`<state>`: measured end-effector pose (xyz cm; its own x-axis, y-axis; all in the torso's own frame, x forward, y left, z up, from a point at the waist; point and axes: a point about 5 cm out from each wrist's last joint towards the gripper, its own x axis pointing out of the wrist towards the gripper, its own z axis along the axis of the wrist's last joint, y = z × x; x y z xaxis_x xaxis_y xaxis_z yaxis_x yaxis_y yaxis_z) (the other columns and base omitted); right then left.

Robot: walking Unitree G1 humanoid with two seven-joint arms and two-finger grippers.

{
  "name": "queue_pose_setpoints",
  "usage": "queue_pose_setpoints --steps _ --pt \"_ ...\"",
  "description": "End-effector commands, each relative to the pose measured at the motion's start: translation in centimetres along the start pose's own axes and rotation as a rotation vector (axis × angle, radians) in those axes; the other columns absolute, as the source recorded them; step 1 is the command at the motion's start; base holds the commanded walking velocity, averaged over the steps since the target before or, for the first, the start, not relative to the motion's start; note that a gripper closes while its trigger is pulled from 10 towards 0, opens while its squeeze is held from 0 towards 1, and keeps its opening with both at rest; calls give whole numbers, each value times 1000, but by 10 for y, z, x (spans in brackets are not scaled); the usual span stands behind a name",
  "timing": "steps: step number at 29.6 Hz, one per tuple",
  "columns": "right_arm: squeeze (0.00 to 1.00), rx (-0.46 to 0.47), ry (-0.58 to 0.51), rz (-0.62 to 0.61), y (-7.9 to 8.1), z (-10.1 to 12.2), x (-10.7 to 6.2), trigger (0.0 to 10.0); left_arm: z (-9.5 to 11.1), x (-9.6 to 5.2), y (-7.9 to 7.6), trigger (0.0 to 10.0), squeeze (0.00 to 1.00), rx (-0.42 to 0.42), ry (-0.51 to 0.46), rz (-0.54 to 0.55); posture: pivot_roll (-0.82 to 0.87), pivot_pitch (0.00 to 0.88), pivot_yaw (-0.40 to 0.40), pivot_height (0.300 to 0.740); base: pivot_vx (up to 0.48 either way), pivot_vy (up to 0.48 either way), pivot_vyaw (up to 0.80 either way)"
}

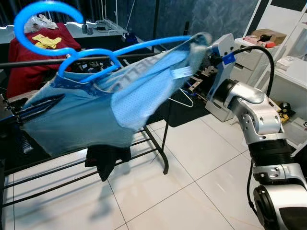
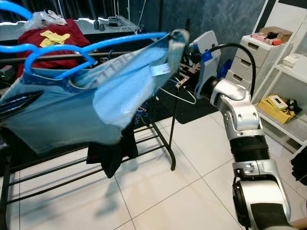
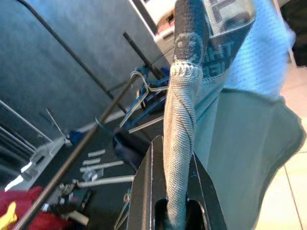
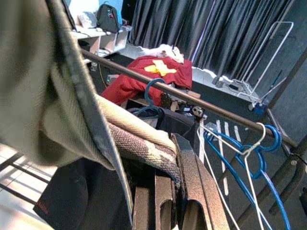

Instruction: Hang hanger

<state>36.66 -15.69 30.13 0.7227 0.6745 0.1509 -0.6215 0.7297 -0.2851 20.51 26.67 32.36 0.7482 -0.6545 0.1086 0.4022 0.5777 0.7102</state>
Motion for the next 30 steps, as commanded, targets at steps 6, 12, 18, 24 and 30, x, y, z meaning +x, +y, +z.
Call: queue_pose_setpoints --steps 6,12,18,24,30 --pt "0 -11 24 -69 -13 -2 -6 0 -14 -7 -15 10000 0 21 172 -143 -58 0 -95 740 0 0 0" --pt "0 -14 12 -118 -20 1 -8 0 -27 -15 -21 10000 0 48 310 -200 -61 0 -93 740 0 0 0" --pt "0 -7 6 -130 -21 2 -8 0 -31 -18 -15 10000 0 133 383 -171 -56 0 -93 740 0 0 0" --pt "0 0 20 -118 -18 -3 -7 0 -38 -19 0 10000 0 198 445 -42 -57 0 -91 740 0 0 0" --pt "0 10 43 -97 -11 -11 -6 0 -37 -15 21 10000 0 225 447 141 -53 0 -89 740 0 0 0"
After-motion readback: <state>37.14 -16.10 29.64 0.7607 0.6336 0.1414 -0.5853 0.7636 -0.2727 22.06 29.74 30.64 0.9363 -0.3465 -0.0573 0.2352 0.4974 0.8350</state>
